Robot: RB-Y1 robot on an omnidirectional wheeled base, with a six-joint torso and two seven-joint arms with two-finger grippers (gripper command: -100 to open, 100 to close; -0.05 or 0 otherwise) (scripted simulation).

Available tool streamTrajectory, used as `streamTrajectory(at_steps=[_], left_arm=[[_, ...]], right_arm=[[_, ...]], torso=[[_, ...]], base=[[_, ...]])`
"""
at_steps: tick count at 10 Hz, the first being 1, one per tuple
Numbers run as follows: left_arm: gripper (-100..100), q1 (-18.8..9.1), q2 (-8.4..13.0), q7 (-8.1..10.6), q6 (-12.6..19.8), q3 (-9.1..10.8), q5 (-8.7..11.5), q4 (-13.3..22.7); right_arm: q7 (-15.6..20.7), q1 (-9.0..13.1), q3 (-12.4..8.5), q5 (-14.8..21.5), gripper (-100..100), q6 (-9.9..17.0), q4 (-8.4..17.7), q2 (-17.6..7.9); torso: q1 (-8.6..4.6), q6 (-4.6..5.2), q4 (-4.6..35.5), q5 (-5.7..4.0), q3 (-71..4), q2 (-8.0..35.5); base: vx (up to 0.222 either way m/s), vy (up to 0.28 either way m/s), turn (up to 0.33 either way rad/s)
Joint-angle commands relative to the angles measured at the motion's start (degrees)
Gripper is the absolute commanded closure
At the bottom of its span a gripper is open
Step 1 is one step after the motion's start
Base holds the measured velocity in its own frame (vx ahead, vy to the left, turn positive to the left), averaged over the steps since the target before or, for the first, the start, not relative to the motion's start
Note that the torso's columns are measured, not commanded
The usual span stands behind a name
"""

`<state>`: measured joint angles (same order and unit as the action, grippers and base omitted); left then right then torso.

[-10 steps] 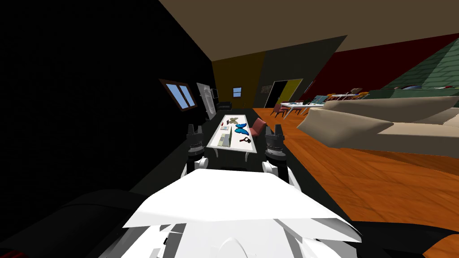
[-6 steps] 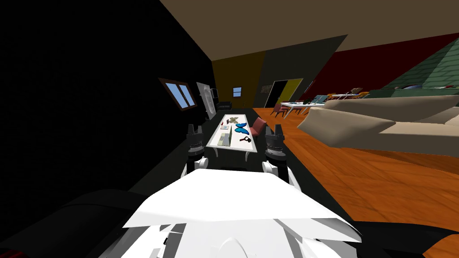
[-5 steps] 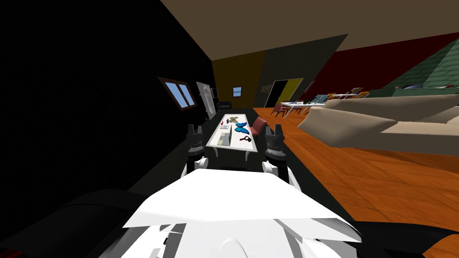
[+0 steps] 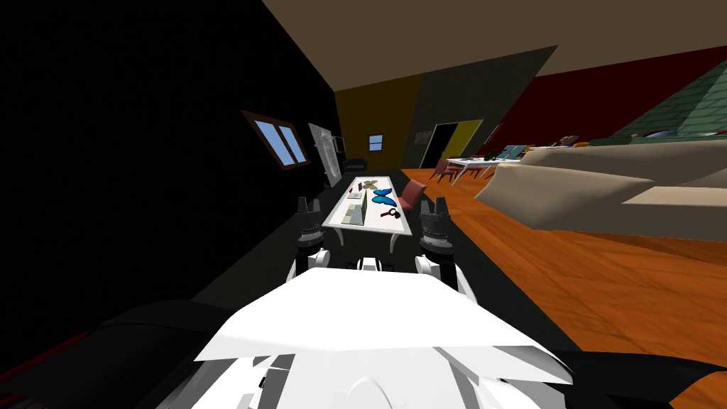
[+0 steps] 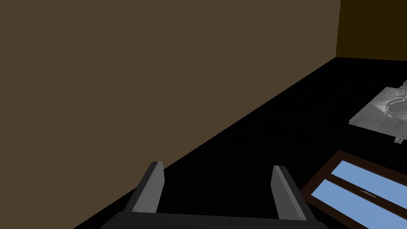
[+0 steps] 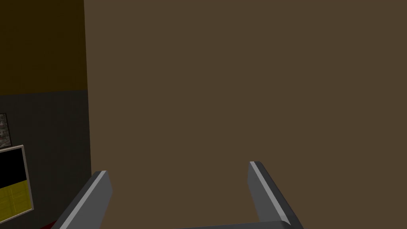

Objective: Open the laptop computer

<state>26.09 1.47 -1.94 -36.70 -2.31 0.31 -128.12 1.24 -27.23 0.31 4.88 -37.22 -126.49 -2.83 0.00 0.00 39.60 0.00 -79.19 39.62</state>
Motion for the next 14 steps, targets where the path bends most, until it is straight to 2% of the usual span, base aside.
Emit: streamTrajectory(at_steps=[1,2,6,11,14], left_arm=[[-100,-0.29,3.01,-0.42,1.47,0.43,-0.41,0.8],[-100,-0.57,4.38,-0.83,2.93,0.86,-0.82,1.6],[-100,-1.29,5.84,-1.88,6.61,1.93,-1.86,3.62],[-100,-2.25,6.23,-3.26,11.5,3.36,-3.22,6.34],[-100,-2.94,5.71,-4.24,14.98,4.38,-4.2,8.3]], right_arm=[[0.0,-0.01,0.0,0.0,0,0.0,0.02,0.0],[0.0,-0.01,0.01,0.0,0,0.01,0.03,0.01],[0.0,-0.01,0.01,0.0,0,0.01,0.03,0.01],[0.0,-0.01,0.01,0.0,0,0.01,0.03,0.01],[0.0,-0.01,0.01,0.0,0,0.01,0.03,0.01]], torso=[[-0.05,0.0,1.88,-0.01,-3.96,1.9],[-0.12,0.0,2.43,-0.03,-5.11,2.4],[0.04,0.0,2.68,0.01,-5.38,2.66],[-0.04,0.0,2.68,-0.01,-5.38,2.66],[-0.04,0.0,2.68,-0.01,-5.39,2.65]], base=[[0.028,-0.054,0.004],[0.03,-0.089,0.005],[0.033,-0.093,0.005],[0.031,-0.086,0.005],[0.039,-0.098,0.006]])
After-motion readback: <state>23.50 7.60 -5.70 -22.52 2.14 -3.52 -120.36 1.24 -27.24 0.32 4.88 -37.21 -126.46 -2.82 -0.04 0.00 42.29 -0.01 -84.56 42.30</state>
